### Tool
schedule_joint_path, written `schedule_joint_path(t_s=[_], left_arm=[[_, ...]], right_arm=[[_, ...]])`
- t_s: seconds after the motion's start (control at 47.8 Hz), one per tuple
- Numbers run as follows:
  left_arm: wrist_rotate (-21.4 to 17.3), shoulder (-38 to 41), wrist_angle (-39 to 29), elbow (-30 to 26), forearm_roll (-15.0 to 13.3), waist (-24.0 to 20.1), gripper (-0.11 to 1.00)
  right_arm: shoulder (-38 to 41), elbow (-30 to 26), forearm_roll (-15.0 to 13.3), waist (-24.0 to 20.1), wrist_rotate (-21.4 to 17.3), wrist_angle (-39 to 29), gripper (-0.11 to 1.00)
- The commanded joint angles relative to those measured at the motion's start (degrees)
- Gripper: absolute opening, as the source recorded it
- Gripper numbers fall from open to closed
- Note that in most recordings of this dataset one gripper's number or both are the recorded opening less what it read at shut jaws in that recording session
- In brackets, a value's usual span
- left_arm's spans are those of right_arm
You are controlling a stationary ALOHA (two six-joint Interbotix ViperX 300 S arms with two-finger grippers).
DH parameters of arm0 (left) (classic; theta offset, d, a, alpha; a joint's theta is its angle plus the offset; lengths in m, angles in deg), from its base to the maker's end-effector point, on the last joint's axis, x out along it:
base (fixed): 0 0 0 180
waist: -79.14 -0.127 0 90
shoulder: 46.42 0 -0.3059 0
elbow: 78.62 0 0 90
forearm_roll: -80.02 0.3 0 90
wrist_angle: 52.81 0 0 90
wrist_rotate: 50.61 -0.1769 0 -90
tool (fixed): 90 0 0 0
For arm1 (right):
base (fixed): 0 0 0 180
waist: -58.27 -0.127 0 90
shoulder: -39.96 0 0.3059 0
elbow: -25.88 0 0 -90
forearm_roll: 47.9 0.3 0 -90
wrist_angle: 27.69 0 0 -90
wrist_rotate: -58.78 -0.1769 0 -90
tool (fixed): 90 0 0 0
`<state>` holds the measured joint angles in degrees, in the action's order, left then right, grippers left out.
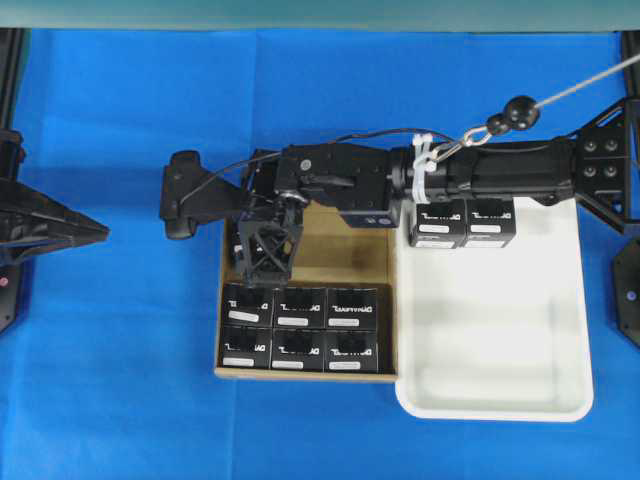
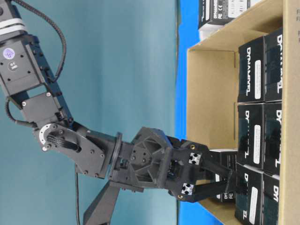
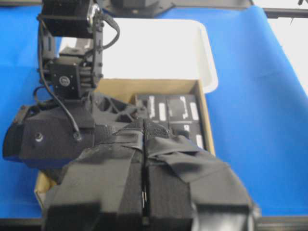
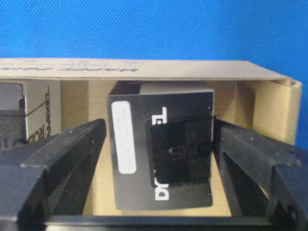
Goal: Pick the box from inside the cardboard box.
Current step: 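Close the right gripper on the black box and lift it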
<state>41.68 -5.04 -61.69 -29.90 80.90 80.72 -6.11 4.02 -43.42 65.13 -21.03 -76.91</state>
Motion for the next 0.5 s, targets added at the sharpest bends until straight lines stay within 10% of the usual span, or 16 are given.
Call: schedule_joint_path(t_s=[0.0, 0.481], left_arm=[[0.00, 0.35, 0.26, -1.67, 0.00, 0.09, -0.06], [0.00, 0.26, 0.26, -1.76, 0.09, 0.09, -0.06]], right_arm=[[0.44, 0.00, -0.09, -0.18, 0.09, 0.35, 0.92], [0.62, -0.70, -0.09, -0.44, -1.58, -1.93, 0.75]])
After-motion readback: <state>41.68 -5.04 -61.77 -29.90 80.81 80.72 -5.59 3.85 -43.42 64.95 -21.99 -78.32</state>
